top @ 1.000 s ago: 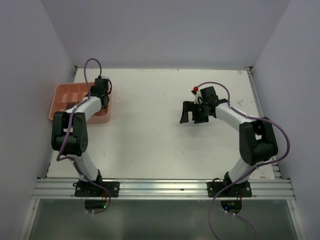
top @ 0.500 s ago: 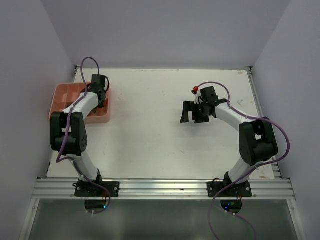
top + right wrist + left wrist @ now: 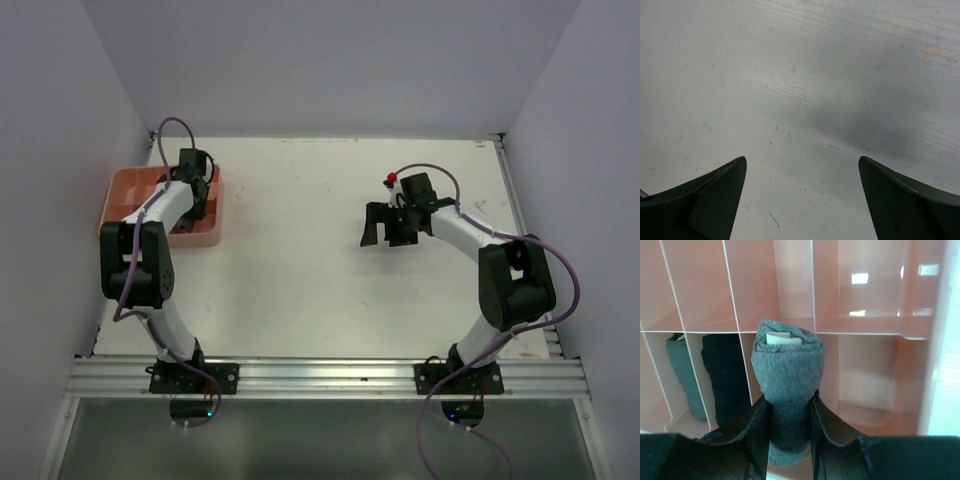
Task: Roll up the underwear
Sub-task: Place the rolled underwear into the container
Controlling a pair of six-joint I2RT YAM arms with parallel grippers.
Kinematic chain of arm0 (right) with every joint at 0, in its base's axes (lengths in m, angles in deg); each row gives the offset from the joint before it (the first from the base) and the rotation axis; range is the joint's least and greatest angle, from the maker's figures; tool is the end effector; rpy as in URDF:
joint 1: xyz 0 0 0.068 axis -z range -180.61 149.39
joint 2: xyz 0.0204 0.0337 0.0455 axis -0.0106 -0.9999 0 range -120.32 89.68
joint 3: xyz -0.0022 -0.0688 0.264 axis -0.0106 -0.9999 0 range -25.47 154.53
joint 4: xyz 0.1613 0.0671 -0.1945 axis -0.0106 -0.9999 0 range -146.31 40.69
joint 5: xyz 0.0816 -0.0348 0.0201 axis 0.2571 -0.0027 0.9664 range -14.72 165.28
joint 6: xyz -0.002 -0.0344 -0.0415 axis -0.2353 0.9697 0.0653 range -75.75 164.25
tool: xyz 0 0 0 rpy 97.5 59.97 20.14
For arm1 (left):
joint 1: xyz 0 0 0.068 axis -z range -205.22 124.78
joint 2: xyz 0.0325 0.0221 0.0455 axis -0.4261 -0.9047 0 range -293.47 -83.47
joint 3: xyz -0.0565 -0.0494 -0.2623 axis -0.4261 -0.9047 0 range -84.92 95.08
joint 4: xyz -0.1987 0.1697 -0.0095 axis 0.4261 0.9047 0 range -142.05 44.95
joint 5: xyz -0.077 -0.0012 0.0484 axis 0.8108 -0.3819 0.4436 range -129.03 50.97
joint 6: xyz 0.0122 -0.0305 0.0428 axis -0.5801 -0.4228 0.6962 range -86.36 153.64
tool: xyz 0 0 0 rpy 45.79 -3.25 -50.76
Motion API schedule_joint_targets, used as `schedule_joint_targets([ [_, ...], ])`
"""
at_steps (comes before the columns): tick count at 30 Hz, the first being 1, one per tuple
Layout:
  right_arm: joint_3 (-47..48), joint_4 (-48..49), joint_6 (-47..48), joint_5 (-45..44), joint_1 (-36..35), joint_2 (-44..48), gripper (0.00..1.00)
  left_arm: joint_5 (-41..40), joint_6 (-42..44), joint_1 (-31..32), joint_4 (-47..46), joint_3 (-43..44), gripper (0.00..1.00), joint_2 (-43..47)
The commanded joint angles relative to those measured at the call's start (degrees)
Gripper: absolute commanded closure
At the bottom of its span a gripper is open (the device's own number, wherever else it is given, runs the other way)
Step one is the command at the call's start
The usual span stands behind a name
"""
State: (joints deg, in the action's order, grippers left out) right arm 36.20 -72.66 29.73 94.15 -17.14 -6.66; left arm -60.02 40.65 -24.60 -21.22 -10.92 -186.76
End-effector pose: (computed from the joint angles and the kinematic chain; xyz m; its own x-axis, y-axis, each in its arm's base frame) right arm 0.3244 0.1083 0.1945 -0.8959 -0.0185 -0.4440 -0.2158 0.8915 0.3983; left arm 0.3773 0.0088 0.2099 -0.8811 0.1234 -0.4565 -0.0613 0.9274 0.3690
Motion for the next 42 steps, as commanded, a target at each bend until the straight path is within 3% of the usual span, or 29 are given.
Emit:
schedule_joint_targets([
  [1,1.17,0.85,-0.68,-1.12,0.19,0.71,0.01,6.48,-2.08,-2.46,4.24,0.8,1.0,-3.15],
  [10,1.09,1.29,-1.03,-0.86,0.19,0.36,0.01,16.59,0.29,-8.79,5.55,3.26,1.0,-8.24],
  [19,0.29,1.82,-1.38,-0.5,0.1,0.8,0.01,18.97,1.17,-10.82,7.49,6.07,1.0,-11.24],
  [26,0.2,2.17,-1.56,-0.5,0.19,0.97,0.01,19.5,2.05,-10.82,7.32,7.74,0.67,-8.52],
  [32,0.38,2.35,-1.73,-0.15,0.19,0.89,0.01,19.24,2.57,-10.73,7.58,8.97,0.47,-7.28],
  [35,0.47,2.52,-1.74,0.11,0.19,0.89,0.01,18.97,2.57,-10.82,8.11,9.32,0.41,-7.02],
  [42,1.61,1.91,-1.39,0.37,0.19,1.24,0.01,22.04,3.19,-10.56,7.06,11.52,0.41,-2.72],
])
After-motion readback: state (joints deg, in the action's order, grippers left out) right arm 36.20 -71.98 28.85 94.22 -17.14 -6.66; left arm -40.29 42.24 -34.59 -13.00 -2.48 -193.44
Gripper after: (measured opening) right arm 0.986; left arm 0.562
